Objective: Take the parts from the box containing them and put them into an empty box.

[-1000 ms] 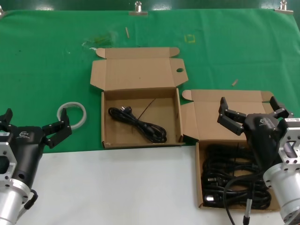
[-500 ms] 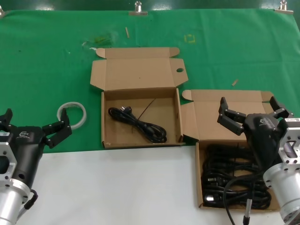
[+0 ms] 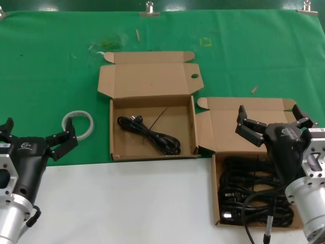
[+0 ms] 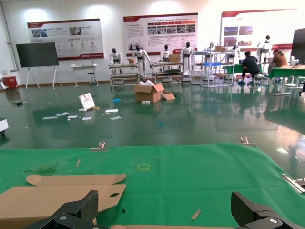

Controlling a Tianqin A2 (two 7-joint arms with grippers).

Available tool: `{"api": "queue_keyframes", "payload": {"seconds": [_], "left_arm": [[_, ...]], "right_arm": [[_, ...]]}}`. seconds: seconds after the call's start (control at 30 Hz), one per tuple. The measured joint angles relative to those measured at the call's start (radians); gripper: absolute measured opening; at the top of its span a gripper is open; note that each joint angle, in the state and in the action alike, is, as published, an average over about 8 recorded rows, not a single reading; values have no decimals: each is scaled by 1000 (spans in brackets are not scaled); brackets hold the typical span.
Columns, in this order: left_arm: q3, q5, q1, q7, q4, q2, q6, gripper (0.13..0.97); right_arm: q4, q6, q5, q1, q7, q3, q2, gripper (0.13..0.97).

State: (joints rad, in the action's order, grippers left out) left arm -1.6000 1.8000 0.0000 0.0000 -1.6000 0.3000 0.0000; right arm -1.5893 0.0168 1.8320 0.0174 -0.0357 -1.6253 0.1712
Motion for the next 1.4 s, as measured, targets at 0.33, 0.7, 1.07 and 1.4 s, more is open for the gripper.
{"api": "queue_keyframes", "payload": {"seconds": [0.33,0.7,1.07,1.4], "left_arm": [[0,0,0,0,0,0,0,965],[0,0,0,0,0,0,0,965],[0,0,0,0,0,0,0,965],[0,0,0,0,0,0,0,965]], "right_arm": [[0,0,0,0,0,0,0,966],[0,0,0,0,0,0,0,966],[0,0,0,0,0,0,0,966],[0,0,0,0,0,0,0,966]]}}
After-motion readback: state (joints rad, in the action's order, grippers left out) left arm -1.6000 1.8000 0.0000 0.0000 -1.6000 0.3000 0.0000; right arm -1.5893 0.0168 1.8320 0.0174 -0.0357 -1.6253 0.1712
